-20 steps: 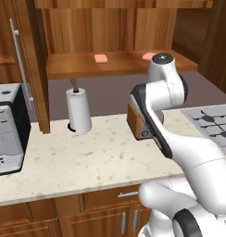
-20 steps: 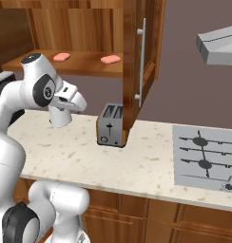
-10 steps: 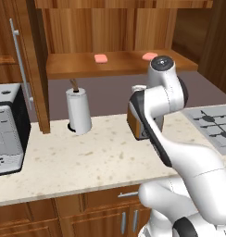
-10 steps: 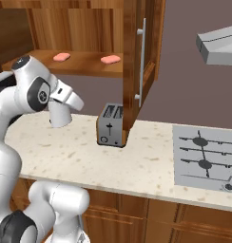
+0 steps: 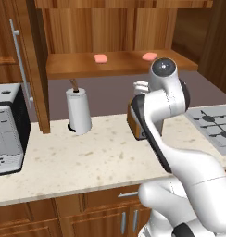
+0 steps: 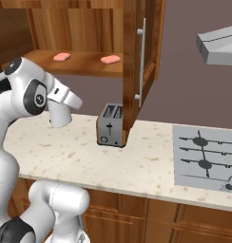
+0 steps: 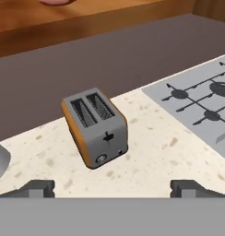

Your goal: Locate and retrieve the bar soap and bar soap from the cabinet. Place them next to the sink.

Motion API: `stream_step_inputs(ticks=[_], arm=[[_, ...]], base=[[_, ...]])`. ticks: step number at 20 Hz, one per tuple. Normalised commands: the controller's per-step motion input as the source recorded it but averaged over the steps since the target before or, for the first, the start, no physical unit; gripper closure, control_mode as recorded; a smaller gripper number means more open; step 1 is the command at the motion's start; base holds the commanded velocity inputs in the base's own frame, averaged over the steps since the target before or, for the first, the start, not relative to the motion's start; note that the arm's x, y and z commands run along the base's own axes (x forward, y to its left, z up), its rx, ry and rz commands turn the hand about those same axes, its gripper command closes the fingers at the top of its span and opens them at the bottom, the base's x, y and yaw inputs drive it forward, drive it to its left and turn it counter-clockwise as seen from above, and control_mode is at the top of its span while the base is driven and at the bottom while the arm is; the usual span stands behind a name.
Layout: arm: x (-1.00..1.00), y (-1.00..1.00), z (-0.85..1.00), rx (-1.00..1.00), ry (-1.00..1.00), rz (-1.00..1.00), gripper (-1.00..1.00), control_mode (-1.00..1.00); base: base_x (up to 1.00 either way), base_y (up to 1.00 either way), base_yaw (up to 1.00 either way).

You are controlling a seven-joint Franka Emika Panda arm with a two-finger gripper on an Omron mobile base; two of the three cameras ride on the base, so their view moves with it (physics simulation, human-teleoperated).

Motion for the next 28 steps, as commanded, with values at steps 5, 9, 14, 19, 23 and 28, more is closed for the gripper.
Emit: stream_step_inputs(ticks=[5,9,14,19,23,28], arm=[[0.00,0.00,0.34,0.00,-0.05,0.00,-1.00,-1.00],[0.04,0.00,0.30,0.00,-0.05,-0.01,-1.00,-1.00],[0.16,-0.01,0.17,-0.02,-0.03,-0.08,-1.00,-1.00],[0.24,-0.02,0.18,-0.03,-0.03,-0.06,-1.00,-1.00],[0.20,-0.01,0.31,0.00,-0.04,0.00,-1.00,-1.00],[0.24,-0.04,0.23,0.00,-0.05,0.00,-1.00,-1.00]], base=[[0.00,0.00,0.00],[0.00,0.00,0.00],[0.00,0.00,0.00],[0.00,0.00,0.00],[0.00,0.00,0.00],[0.00,0.00,0.00]])
